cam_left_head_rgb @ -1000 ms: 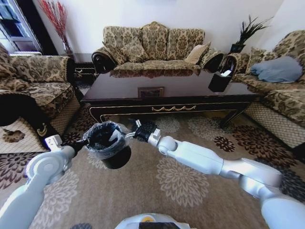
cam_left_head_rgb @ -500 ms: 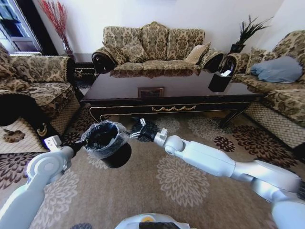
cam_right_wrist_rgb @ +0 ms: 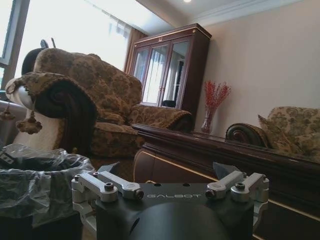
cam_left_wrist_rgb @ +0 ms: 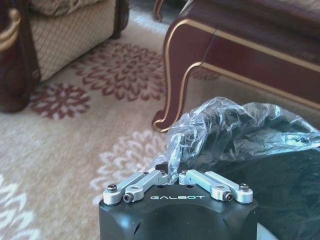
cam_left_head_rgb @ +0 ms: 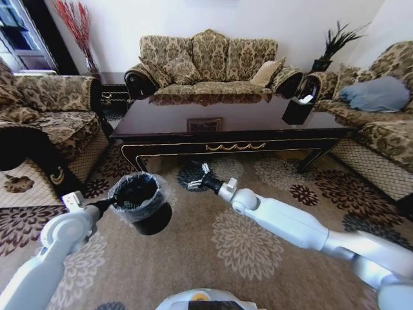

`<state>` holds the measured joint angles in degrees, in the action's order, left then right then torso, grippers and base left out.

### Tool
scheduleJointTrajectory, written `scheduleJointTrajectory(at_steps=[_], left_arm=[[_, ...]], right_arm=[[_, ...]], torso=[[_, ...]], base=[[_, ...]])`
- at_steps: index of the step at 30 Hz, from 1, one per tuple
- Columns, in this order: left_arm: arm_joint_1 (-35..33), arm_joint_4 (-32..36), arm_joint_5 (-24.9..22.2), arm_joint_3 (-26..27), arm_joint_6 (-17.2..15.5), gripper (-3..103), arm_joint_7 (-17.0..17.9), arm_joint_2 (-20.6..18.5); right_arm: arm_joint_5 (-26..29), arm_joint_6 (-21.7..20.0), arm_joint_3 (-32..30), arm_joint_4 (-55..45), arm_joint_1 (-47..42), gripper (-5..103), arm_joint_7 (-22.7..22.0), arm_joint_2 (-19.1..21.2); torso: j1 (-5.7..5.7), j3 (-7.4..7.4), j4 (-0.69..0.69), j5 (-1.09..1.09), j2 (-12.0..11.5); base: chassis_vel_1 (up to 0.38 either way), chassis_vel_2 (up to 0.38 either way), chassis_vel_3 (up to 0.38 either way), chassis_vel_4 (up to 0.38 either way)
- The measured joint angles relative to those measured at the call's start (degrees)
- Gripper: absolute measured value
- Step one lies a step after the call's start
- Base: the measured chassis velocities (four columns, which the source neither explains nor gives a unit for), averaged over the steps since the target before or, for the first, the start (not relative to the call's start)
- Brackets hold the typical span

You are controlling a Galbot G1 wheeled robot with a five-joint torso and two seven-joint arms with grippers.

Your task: Move to the front of the table and pick up the trash from the floor, then place it into the trash bin.

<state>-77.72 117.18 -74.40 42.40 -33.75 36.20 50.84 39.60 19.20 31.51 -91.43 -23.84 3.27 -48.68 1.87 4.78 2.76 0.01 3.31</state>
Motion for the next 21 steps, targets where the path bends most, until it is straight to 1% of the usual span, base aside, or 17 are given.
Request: scheduleJointTrajectory(at_steps=[3,4,8,10,12,14,17,18,19,21], left_arm=[[-0.7,-1.7,2.6,-2.0,1.4,4,0.0,1.3],[-0.7,-1.7,2.6,-2.0,1.4,4,0.0,1.3],[-1.1,-4.0,5.8,-6.2,3.2,4,-0.2,3.0],[-1.1,-4.3,6.3,-6.9,3.3,4,-0.3,3.4],[-1.1,-4.8,8.2,-8.6,3.5,4,-0.8,4.6],[-1.2,-4.8,8.5,-8.8,3.5,4,-0.8,4.8],[-2.0,-5.4,12.5,-10.9,3.9,4,-2.2,6.0],[-2.2,-6.2,14.6,-11.5,4.4,4,-3.3,6.3],[-2.2,-6.2,14.6,-11.5,4.4,4,-3.3,6.3],[-2.0,-7.7,16.6,-12.1,5.7,4,-4.1,7.1]], right_arm=[[-0.6,-0.6,-3.8,0.4,-4.5,100,-2.6,0.2],[-0.6,-0.6,-3.8,0.4,-4.5,100,-2.6,0.2],[-0.9,-0.9,-9.8,1.1,-9.2,100,-4.4,0.3],[-0.9,-0.9,-10.5,1.1,-9.7,100,-4.5,0.4],[-1.0,-0.8,-11.8,1.3,-10.9,100,-4.4,0.8],[-1.1,-0.8,-12.1,1.3,-11.2,100,-4.4,0.9],[-1.8,-0.3,-13.8,1.6,-12.8,100,-3.6,1.4],[-1.9,-0.1,-14.5,1.6,-13.3,100,-3.4,1.4],[-1.9,-0.1,-14.5,1.6,-13.3,100,-3.4,1.4],[-2.0,0.0,-15.3,1.3,-13.9,100,-3.2,1.5]], torso=[[0.00,0.00,0.00,0.00,0.0],[0.00,0.00,0.00,0.00,0.0],[0.00,0.00,-0.01,0.00,0.0],[0.00,0.00,-0.01,0.00,0.0],[0.00,0.00,-0.01,-0.01,0.0],[0.00,0.00,-0.01,-0.01,0.0],[0.00,0.00,0.00,0.00,0.0],[0.00,0.00,0.00,-0.01,0.0],[0.00,0.00,0.00,-0.01,0.0],[-0.01,-0.01,-0.03,0.05,0.0]], base=[[0.000,0.000,0.000,0.000],[0.000,0.000,0.000,0.000],[0.000,0.000,0.000,0.000],[0.000,0.000,0.000,0.000],[0.000,0.000,0.000,0.000],[0.000,0.000,0.000,0.000],[0.000,0.000,0.000,0.000],[0.000,0.000,0.000,0.000],[0.000,0.000,0.000,0.000],[0.000,0.000,0.000,0.000]])
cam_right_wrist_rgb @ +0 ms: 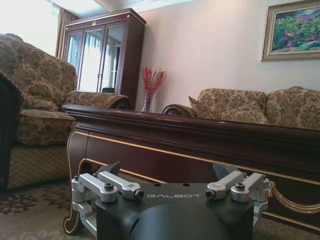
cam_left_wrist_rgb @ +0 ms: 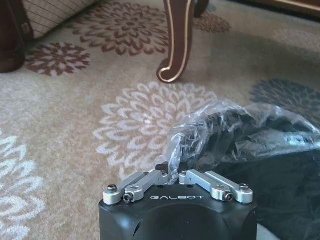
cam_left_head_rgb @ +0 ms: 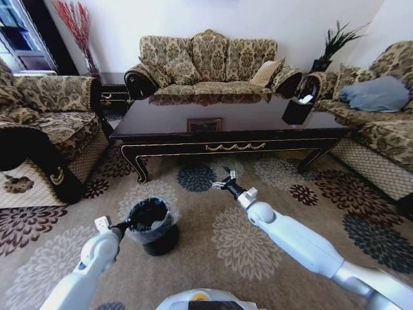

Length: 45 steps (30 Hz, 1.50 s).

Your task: Move to the front of the table and pick up the trash from the floor, then place it into the trash bin.

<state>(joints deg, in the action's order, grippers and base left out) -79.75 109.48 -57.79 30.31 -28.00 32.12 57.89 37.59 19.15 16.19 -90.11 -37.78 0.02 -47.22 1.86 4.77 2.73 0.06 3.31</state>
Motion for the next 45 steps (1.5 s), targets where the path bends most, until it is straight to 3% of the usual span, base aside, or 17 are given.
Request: scheduleJointTrajectory(at_steps=[8,9,12,15,19,23,24,26,29,33,34,36,38,40,41,43,45], left_arm=[[-0.6,0.9,-0.8,-0.8,-1.2,3,1.9,0.6],[-0.6,1.8,-1.6,-1.2,-1.7,8,2.4,0.3],[-0.9,3.8,-2.5,-1.4,-2.2,19,3.7,-1.0],[-2.9,6.8,-3.1,0.1,-2.6,34,4.3,-2.8],[-4.5,10.2,-4.9,1.9,-3.2,46,5.6,-4.7],[-5.3,14.6,-8.7,2.9,-6.2,62,10.5,-8.0],[-5.9,16.1,-9.8,3.6,-6.8,62,11.7,-8.9],[-6.9,18.2,-10.7,5.5,-7.2,73,13.0,-10.1],[-7.4,19.6,-11.0,8.1,-6.5,84,13.0,-10.7],[-7.7,21.8,-13.0,12.7,-2.1,94,9.3,-10.6],[-8.0,22.4,-13.0,14.0,-0.2,97,6.8,-10.5],[-8.9,23.0,-9.0,17.2,6.9,99,-1.6,-10.4],[-9.1,23.0,-7.8,17.9,8.2,100,-3.2,-10.5],[-10.0,21.8,-0.6,20.8,13.9,100,-10.1,-10.1],[-10.0,21.8,-0.6,20.8,13.9,100,-10.1,-10.1],[-11.2,20.2,6.4,22.1,18.7,100,-14.4,-8.5],[-12.4,20.1,8.3,22.5,20.7,100,-15.4,-6.7]], right_arm=[[0.0,0.0,-1.4,-1.8,-1.0,100,0.9,1.3],[-0.2,0.0,-2.4,-2.2,-2.0,100,1.0,1.7],[-0.4,0.0,-4.0,-2.9,-3.6,100,1.1,2.4],[-0.6,0.0,-4.8,-3.4,-4.4,100,1.1,2.6],[-0.6,0.0,-5.7,-4.2,-5.2,100,1.2,2.7],[-0.7,-0.2,-8.4,-5.5,-7.4,100,0.8,3.5],[-0.6,-0.4,-9.0,-5.7,-7.7,100,0.5,3.6],[0.3,-1.4,-9.9,-6.2,-8.1,100,-1.0,3.6],[2.7,-2.6,-11.2,-7.3,-9.1,100,-3.5,3.4],[5.0,-3.7,-13.2,-8.2,-10.6,100,-7.6,3.0],[5.5,-3.9,-14.1,-8.4,-11.2,100,-8.6,3.0],[6.4,-4.1,-16.3,-8.4,-12.6,100,-10.3,3.1],[6.8,-4.1,-16.8,-8.3,-12.9,100,-10.6,3.1],[8.9,-4.1,-18.6,-8.3,-14.1,100,-12.0,3.1],[8.9,-4.1,-18.6,-8.3,-14.1,100,-12.0,3.1],[9.6,-4.0,-20.3,-8.5,-15.2,100,-12.2,3.0],[9.4,-3.5,-21.4,-8.5,-16.1,100,-11.7,2.8]], torso=[[0.00,0.01,0.02,-0.08,0.0],[0.01,0.04,0.03,-0.15,0.0],[0.01,0.03,0.06,-0.04,0.0],[0.00,0.02,0.03,-0.07,0.0],[0.01,0.02,-0.02,-0.06,0.0],[0.01,0.02,0.05,-0.07,0.0],[0.01,0.02,0.06,-0.07,0.0],[0.01,0.01,0.04,-0.03,0.0],[0.01,0.02,0.00,-0.07,0.0],[0.01,0.02,0.01,-0.06,0.0],[0.01,0.02,0.02,-0.06,0.0],[0.01,0.02,0.03,-0.05,0.0],[0.00,0.01,0.03,-0.05,0.0],[0.01,0.02,0.03,-0.05,0.0],[0.01,0.02,0.03,-0.05,0.0],[0.01,0.02,0.02,-0.06,0.0],[0.01,0.01,0.02,-0.08,0.0]], base=[[0.000,0.000,0.000,0.000],[0.000,0.000,0.000,0.000],[0.000,0.000,0.000,0.000],[0.000,0.000,0.000,0.000],[0.000,0.000,0.000,0.000],[0.000,0.000,0.000,0.000],[0.000,0.000,0.000,0.000],[0.000,0.000,0.000,0.000],[0.000,0.000,0.000,0.000],[0.000,0.000,0.000,0.000],[0.000,0.000,0.000,0.000],[0.000,0.000,0.000,0.000],[0.000,0.000,0.000,0.000],[0.000,0.000,0.000,0.000],[0.000,0.000,0.000,0.000],[0.000,0.000,0.000,0.000],[0.000,0.000,0.000,0.000]])
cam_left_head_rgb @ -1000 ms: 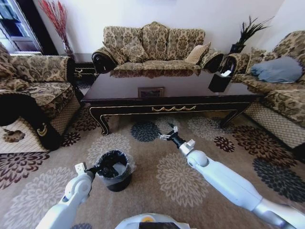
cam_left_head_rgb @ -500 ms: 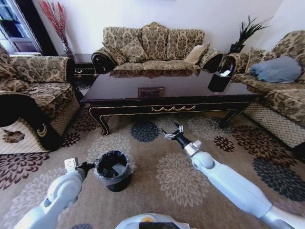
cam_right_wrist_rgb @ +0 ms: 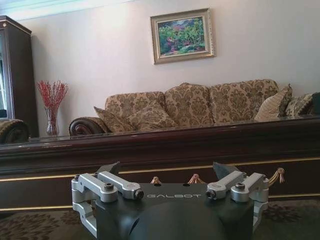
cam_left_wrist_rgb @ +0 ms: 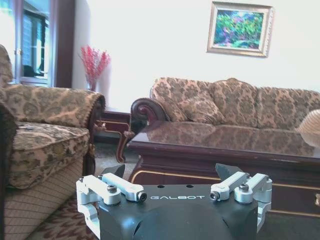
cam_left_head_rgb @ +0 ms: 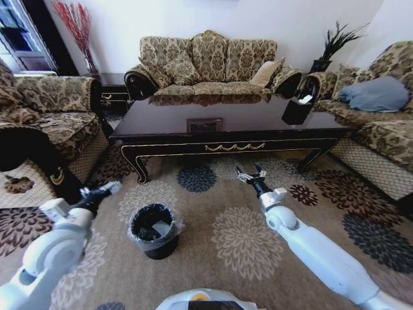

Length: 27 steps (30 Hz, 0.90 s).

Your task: Move to the front of the table and pick up the trash from the floor, then place it into the trash bin.

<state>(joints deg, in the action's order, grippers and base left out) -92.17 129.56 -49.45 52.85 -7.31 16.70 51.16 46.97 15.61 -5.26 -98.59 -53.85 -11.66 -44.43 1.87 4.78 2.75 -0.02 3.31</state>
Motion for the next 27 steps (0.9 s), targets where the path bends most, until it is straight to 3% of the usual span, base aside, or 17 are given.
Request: scheduleJointTrajectory(at_steps=[5,11,27], left_arm=[[-2.7,0.3,4.6,1.2,3.0,100,-0.9,4.3],[-7.3,2.6,7.8,1.9,3.2,100,-1.3,9.0],[-9.8,6.2,10.3,-1.6,2.9,100,0.4,10.8]], right_arm=[[-1.0,1.0,-2.1,-0.9,-1.7,100,1.1,-0.2],[-2.4,1.3,-6.1,-3.2,-5.1,100,2.4,-0.1],[-4.6,2.0,-13.0,-8.3,-15.5,100,2.1,0.8]], torso=[[0.00,0.00,-0.01,0.03,0.0],[0.00,0.00,-0.02,0.03,0.0],[0.01,0.01,0.00,0.02,0.0]], base=[[0.000,0.000,0.000,0.000],[0.000,0.000,0.000,0.000],[0.008,-0.011,-0.007,0.010]])
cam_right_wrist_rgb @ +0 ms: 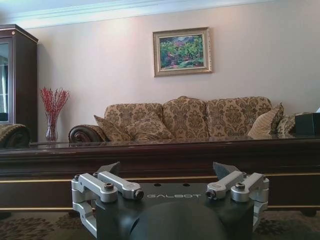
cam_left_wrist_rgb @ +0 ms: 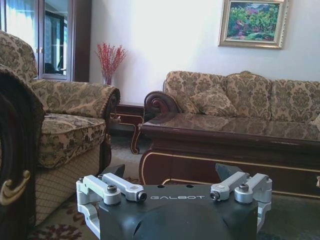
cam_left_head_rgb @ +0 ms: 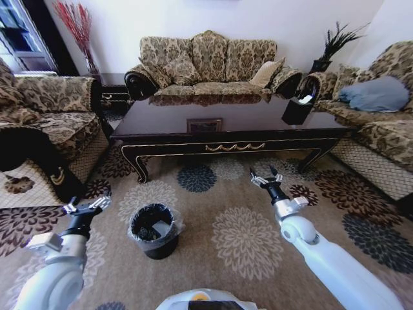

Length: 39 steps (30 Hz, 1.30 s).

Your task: Move to the front of the table and pick up the trash from the floor, then place it into the trash bin.

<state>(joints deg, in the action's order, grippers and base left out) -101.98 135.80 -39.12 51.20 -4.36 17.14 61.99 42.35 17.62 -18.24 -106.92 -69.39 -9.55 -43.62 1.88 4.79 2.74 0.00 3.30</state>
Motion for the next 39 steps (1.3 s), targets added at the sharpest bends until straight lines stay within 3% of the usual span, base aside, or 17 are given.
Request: scheduleJointTrajectory(at_steps=[7,18,39], left_arm=[[-2.0,1.0,1.9,-0.7,-0.1,100,0.7,-0.1],[-3.3,1.0,4.8,-2.7,-0.3,100,1.1,0.0],[-1.0,0.3,3.0,-3.2,-0.7,100,1.5,-0.5]], right_arm=[[-2.4,1.2,0.4,-0.5,-3.0,100,0.8,1.9],[-1.6,2.4,0.6,-0.6,-4.4,100,2.6,2.7],[-1.4,2.5,0.7,0.9,-3.2,100,3.2,2.5]], torso=[[0.00,0.00,-0.01,0.00,0.0],[-0.01,-0.01,0.00,-0.02,0.0],[-0.01,0.01,0.01,0.00,0.0]], base=[[0.103,-0.123,-0.118,0.128],[0.260,-0.269,-0.265,0.280],[0.354,-0.359,-0.365,0.357]])
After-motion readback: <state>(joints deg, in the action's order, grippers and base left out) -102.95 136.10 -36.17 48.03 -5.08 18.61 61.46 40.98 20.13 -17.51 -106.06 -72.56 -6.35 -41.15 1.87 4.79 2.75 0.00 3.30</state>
